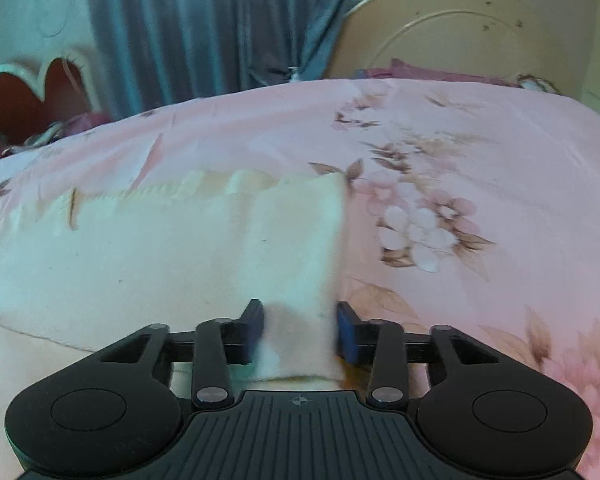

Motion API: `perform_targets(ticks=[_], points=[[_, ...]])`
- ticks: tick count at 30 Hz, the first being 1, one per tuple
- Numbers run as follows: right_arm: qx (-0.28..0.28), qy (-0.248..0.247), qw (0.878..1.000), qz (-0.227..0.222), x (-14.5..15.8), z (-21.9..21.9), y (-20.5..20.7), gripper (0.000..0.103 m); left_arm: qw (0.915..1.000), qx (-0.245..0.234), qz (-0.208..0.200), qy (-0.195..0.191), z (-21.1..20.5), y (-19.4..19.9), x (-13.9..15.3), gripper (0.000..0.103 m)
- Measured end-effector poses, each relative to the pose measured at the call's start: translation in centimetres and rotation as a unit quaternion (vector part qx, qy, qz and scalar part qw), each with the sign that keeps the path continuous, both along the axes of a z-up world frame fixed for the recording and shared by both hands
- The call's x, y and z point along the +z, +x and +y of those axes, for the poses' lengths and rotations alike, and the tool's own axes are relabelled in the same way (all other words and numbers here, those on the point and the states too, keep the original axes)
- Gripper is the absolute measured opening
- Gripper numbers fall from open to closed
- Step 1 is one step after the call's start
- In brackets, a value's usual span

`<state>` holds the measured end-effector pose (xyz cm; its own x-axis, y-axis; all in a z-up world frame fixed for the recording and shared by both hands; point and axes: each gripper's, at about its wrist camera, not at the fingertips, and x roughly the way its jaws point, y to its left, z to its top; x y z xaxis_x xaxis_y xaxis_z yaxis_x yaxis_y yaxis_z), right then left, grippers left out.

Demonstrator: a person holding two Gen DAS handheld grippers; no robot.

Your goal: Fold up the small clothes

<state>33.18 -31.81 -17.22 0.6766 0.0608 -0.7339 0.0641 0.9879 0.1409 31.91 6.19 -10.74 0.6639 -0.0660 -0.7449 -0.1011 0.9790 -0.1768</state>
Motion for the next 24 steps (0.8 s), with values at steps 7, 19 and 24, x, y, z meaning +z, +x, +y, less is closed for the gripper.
perform_targets(ticks=[7, 19, 24], points=[[-0.004, 0.012, 1.000, -0.016, 3.2, 1.0, -2.0, 0.039, 0.9991, 0.040, 0.001, -0.014, 3.6, -2.7, 1.5, 0.069], [0.107, 0.043, 0.992, -0.055, 6.9, 12.4, -3.4, 0.062, 0.9894, 0.144, 0.004, -0.022, 13.4, -6.1, 2.4, 0.076], [0.139, 0.052, 0.988, -0.052, 6.8, 16.7, -2.9, 0.062, 0.9819, 0.187, 0.005, -0.028, 17.9, -6.5, 2.0, 0.075]])
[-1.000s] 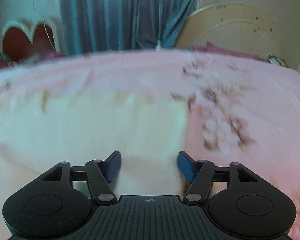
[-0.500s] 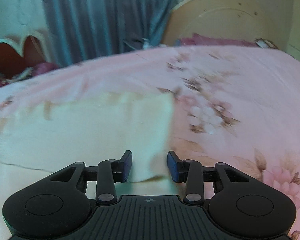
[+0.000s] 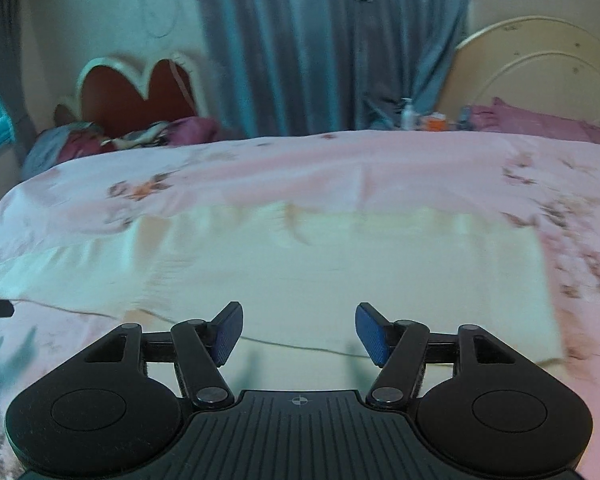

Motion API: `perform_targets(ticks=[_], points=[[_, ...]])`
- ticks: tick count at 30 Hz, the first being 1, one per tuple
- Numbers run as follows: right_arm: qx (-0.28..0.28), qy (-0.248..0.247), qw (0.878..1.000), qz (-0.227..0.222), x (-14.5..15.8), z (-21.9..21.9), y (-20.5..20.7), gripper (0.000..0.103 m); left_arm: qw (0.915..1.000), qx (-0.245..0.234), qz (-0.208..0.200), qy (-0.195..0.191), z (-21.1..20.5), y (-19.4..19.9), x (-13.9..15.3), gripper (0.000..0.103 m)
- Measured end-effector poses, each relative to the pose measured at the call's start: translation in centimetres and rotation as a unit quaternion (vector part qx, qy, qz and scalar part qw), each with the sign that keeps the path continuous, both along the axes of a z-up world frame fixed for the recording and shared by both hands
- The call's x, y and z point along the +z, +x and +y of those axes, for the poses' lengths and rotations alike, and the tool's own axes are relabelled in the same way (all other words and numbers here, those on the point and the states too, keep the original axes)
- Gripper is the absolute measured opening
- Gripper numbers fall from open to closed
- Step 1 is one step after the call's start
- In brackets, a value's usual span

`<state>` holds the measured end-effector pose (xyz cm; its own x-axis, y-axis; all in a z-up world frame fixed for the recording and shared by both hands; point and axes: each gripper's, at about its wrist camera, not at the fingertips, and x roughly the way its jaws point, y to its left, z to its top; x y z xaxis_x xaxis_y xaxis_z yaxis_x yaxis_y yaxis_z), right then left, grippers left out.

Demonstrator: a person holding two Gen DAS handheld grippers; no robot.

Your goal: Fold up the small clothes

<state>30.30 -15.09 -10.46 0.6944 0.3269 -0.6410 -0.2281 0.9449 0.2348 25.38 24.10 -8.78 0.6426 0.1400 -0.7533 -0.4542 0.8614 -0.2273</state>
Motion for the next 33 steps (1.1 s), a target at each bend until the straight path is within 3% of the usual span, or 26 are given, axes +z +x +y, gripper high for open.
perform_targets(ticks=[9, 15, 17, 19, 23, 24, 26, 28, 29, 33], points=[[0.051, 0.006, 0.999, 0.004, -0.7, 7.0, 2.1, 0.062, 0.9948, 0.077, -0.019, -0.063, 7.3, 0.8, -2.0, 0.062], [0.056, -0.009, 0.998, 0.009, -2.2, 9.4, 3.6, 0.061, 0.9886, 0.095, -0.061, -0.101, 10.6, 2.4, -3.4, 0.062], [0.048, -0.010, 0.999, 0.009, -2.5, 9.5, 4.3, 0.061, 0.9861, 0.103, -0.076, -0.106, 11.1, 2.8, -3.6, 0.049], [0.037, -0.008, 0.999, 0.006, -2.7, 9.4, 4.8, 0.061, 0.9838, 0.118, -0.085, -0.105, 11.7, 3.3, -4.2, 0.026], [0.033, -0.034, 0.999, 0.018, -4.2, 10.0, 5.8, 0.061, 0.9815, 0.132, -0.099, -0.097, 12.1, 3.3, -4.7, 0.007], [0.037, -0.041, 0.998, 0.033, -4.9, 10.3, 6.1, 0.061, 0.9817, 0.132, -0.102, -0.092, 11.9, 3.4, -4.6, 0.003], [0.048, -0.059, 0.997, 0.022, -5.3, 10.7, 6.0, 0.061, 0.9825, 0.127, -0.110, -0.079, 11.4, 3.5, -4.1, 0.003], [0.043, -0.034, 0.998, 0.021, -4.8, 10.0, 6.1, 0.061, 0.9829, 0.110, -0.131, -0.068, 10.4, 3.5, -2.9, 0.003], [0.035, -0.023, 0.999, 0.014, -4.6, 9.6, 6.0, 0.061, 0.9836, 0.097, -0.141, -0.059, 9.7, 3.7, -2.1, 0.003], [0.055, -0.055, 0.997, 0.019, -5.3, 9.8, 5.9, 0.061, 0.9834, 0.018, -0.176, -0.043, 5.7, 4.6, 1.3, 0.003]])
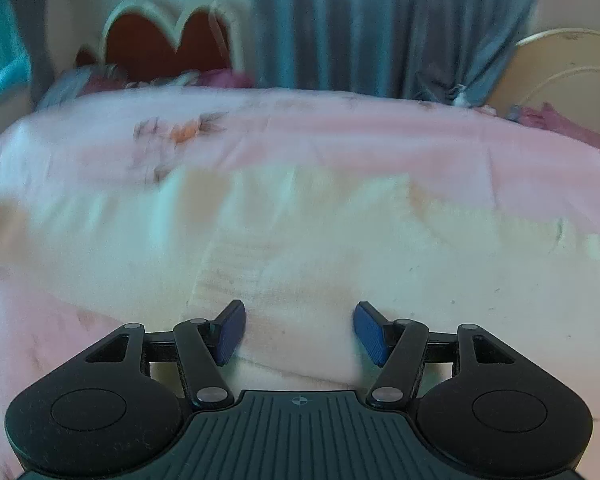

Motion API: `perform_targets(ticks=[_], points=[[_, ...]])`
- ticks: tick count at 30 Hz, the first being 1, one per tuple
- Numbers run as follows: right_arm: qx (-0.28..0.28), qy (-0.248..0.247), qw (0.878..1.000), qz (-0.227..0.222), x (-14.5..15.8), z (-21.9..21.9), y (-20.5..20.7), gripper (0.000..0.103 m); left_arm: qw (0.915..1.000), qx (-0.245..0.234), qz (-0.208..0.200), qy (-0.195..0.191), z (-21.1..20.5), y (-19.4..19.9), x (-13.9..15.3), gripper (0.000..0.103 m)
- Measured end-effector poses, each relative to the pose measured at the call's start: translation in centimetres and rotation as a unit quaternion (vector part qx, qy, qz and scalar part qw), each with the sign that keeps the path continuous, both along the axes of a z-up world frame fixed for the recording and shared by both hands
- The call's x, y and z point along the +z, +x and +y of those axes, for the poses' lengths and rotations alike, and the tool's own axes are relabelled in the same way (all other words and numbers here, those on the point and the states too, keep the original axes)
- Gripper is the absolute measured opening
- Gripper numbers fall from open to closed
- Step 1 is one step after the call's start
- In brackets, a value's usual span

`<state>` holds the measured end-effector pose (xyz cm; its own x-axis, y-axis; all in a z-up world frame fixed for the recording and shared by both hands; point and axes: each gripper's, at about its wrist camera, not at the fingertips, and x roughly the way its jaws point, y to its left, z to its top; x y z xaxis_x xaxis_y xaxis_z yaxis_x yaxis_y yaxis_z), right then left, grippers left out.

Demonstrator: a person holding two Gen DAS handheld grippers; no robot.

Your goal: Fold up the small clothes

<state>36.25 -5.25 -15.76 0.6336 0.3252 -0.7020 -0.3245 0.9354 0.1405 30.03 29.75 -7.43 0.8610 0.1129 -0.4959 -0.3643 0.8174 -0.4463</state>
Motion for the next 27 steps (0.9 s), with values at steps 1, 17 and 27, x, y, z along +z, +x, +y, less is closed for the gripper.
perform_targets(ticks=[1, 17, 27], points=[[-0.007, 0.022, 1.000, 0.003, 0.5, -0.8, 0.0, 0.061, 0.9998, -0.021, -0.007, 0.005, -1.2, 0.4, 0.8, 0.003], [-0.143, 0.076, 0.987, -0.007, 3.3, -16.5, -5.1, 0.062, 0.9274, -0.371, 0.038, 0.029, -29.0, 4.7, -1.6, 0.009], [-0.124, 0.107, 0.986, 0.011, 2.6, -17.2, -5.7, 0.062, 0.9262, -0.359, 0.080, 0.080, -28.8, 2.7, -2.2, 0.072]])
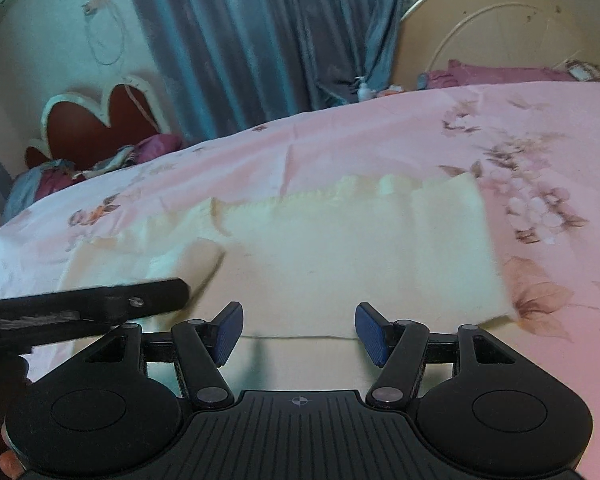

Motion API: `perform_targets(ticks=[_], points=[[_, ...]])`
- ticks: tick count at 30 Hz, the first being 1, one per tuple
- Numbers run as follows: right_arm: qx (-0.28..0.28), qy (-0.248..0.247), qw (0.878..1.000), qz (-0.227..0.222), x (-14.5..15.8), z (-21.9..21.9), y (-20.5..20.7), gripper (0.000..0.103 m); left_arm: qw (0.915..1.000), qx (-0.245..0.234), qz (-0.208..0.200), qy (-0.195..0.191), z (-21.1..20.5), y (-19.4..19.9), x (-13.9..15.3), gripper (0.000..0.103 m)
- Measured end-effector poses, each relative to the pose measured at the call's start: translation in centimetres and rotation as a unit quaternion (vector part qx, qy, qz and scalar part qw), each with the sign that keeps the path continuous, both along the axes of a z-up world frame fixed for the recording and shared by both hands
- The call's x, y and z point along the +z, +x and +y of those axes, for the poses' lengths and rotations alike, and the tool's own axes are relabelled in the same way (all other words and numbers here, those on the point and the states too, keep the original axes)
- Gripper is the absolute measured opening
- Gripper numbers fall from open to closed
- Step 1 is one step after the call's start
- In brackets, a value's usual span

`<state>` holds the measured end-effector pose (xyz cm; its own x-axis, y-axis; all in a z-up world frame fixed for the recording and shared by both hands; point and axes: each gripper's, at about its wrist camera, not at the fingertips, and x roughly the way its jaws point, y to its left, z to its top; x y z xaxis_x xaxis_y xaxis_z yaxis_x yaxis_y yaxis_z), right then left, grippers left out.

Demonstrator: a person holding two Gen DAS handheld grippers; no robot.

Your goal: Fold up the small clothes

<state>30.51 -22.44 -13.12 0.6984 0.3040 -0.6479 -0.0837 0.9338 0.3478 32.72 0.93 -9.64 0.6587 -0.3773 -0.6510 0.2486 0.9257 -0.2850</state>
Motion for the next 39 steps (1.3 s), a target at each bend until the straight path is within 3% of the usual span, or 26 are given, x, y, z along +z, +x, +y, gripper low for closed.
perform_targets(ticks=[5, 10, 14, 16, 18, 19, 24, 27, 32, 34, 39], points=[[0.055, -0.008, 0.998, -0.009, 0.2, 3.6, 0.5, 0.062, 0.9979, 0.049, -0.012, 0.041, 3.3, -1.7, 0.2, 0.073], [0.107, -0.051, 0.993, -0.013, -0.9, 8.0, 1.1, 0.062, 0.9927, 0.099, 0.012, 0.068, 6.1, -3.0, -1.2, 0.073], [0.111, -0.098, 0.989, -0.021, -1.8, 9.9, 2.1, 0.061, 0.9889, 0.118, 0.029, 0.085, 6.4, -3.0, -2.7, 0.071], [0.101, -0.097, 0.990, -0.027, -1.7, 9.9, 2.7, 0.061, 0.9870, 0.128, 0.024, 0.094, 6.4, -2.9, -3.0, 0.071], [0.096, -0.081, 0.992, -0.022, -1.6, 9.3, 3.3, 0.019, 0.9850, 0.139, 0.020, 0.099, 6.3, -2.4, -3.2, 0.071], [0.085, -0.072, 0.993, -0.023, -1.4, 8.7, 3.5, 0.008, 0.9842, 0.145, 0.019, 0.100, 6.4, -2.2, -3.2, 0.071], [0.036, -0.044, 0.997, -0.044, 0.6, 4.7, 3.5, 0.008, 0.9817, 0.162, 0.010, 0.099, 6.9, -1.9, -3.6, 0.072], [0.007, -0.026, 0.999, -0.030, 1.0, 1.3, 3.3, 0.008, 0.9806, 0.170, 0.003, 0.098, 7.0, -1.7, -3.6, 0.069], [-0.052, 0.005, 0.999, 0.016, -0.5, -4.5, 3.1, 0.008, 0.9820, 0.166, -0.020, 0.088, 7.2, -1.7, -3.6, 0.035], [-0.071, 0.022, 0.997, 0.033, -1.4, -6.1, 2.8, 0.008, 0.9841, 0.151, -0.030, 0.088, 6.7, -1.8, -3.5, 0.014], [-0.101, 0.009, 0.994, 0.044, -2.2, -7.7, 2.1, 0.008, 0.9833, 0.135, -0.043, 0.114, 5.5, -2.4, -3.4, 0.009]])
